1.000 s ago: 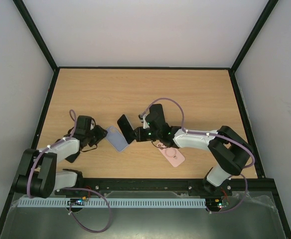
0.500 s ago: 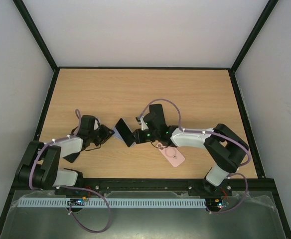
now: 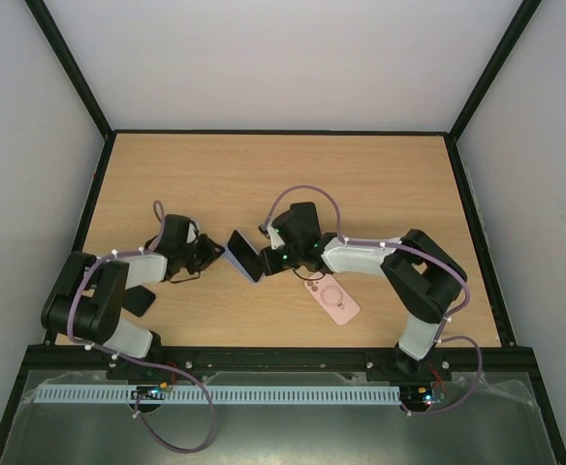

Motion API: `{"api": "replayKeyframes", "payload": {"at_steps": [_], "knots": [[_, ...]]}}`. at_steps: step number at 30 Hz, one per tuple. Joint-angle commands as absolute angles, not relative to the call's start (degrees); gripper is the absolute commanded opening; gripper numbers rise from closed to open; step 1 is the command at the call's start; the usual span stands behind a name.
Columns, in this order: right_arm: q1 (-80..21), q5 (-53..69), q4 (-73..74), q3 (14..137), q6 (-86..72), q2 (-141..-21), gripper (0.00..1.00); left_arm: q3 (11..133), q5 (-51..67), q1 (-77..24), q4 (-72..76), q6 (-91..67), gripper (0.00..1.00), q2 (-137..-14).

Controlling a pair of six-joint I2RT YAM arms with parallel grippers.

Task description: Put the phone into the phone case

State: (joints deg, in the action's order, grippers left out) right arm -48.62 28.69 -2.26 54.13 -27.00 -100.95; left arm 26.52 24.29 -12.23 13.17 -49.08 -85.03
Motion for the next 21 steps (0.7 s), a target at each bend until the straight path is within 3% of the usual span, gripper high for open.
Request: {"api": "replayKeyframes", "payload": {"at_steps": [1, 8, 16, 21], "knots": [[-48.29, 26.88, -4.04, 55.13, -27.73, -102.32, 0.02, 29.65, 23.47, -11.74, 13.84, -46.43, 0.21, -87.37], [-48.24, 30.34, -9.93, 54.37, -31.6, -106.78, 0.02, 31.5, 24.71, -11.1, 15.06, -45.09, 0.22, -88.33], [-48.25, 35.26, -5.28, 55.41, -30.87, -108.62, 0.02, 31.66, 26.74, -10.16, 16.74, -44.48, 0.24, -87.92], [-48.19, 37.12, -4.35, 54.69, -33.14, -107.68, 0.02, 30.66, 27.42, -9.71, 16.87, -44.38, 0.34, -86.12]]}}
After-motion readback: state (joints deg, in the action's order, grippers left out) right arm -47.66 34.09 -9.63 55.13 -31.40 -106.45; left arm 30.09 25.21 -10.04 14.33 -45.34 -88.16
